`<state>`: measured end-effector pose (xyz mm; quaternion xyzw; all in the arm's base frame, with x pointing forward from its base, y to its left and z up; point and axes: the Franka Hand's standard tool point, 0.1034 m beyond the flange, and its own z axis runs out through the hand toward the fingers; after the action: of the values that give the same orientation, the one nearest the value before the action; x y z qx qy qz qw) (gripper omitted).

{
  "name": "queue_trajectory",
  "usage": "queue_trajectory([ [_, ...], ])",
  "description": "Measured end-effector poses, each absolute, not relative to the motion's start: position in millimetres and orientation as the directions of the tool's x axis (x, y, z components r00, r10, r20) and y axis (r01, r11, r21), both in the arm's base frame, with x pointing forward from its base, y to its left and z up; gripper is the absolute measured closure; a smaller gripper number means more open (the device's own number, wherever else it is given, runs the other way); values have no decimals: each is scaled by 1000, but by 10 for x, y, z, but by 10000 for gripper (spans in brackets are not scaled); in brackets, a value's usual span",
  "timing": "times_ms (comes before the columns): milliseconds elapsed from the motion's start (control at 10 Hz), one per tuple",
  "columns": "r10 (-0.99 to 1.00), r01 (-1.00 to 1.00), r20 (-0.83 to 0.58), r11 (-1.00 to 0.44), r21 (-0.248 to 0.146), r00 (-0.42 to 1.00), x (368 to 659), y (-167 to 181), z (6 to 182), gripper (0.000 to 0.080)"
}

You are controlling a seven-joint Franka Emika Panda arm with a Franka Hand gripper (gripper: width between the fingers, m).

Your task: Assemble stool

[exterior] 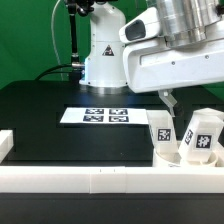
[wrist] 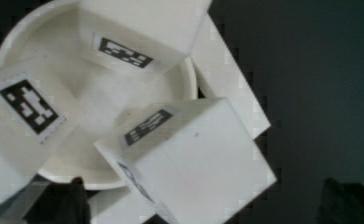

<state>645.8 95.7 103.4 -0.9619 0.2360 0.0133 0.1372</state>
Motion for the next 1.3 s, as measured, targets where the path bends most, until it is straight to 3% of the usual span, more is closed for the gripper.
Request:
queue_trajectory([
  [100, -259, -260, -32, -940, -223, 965, 6441, 949, 1020, 151],
  [400, 119, 123, 37, -979, -160, 992, 6458, 954, 1065, 151],
  [600, 265, 273, 70, -951, -149, 962, 6474, 935, 1060, 151],
  [800, 396, 405, 89, -904, -137, 914, 6474, 924, 1054, 151],
  [900, 467, 477, 101, -871, -119, 878, 6482, 915, 1053, 151],
  [1000, 593, 603, 123, -794, -71, 795, 6504, 916, 1042, 151],
  [1300, 793, 799, 110, -601, -25, 600, 6482, 925, 999, 151],
])
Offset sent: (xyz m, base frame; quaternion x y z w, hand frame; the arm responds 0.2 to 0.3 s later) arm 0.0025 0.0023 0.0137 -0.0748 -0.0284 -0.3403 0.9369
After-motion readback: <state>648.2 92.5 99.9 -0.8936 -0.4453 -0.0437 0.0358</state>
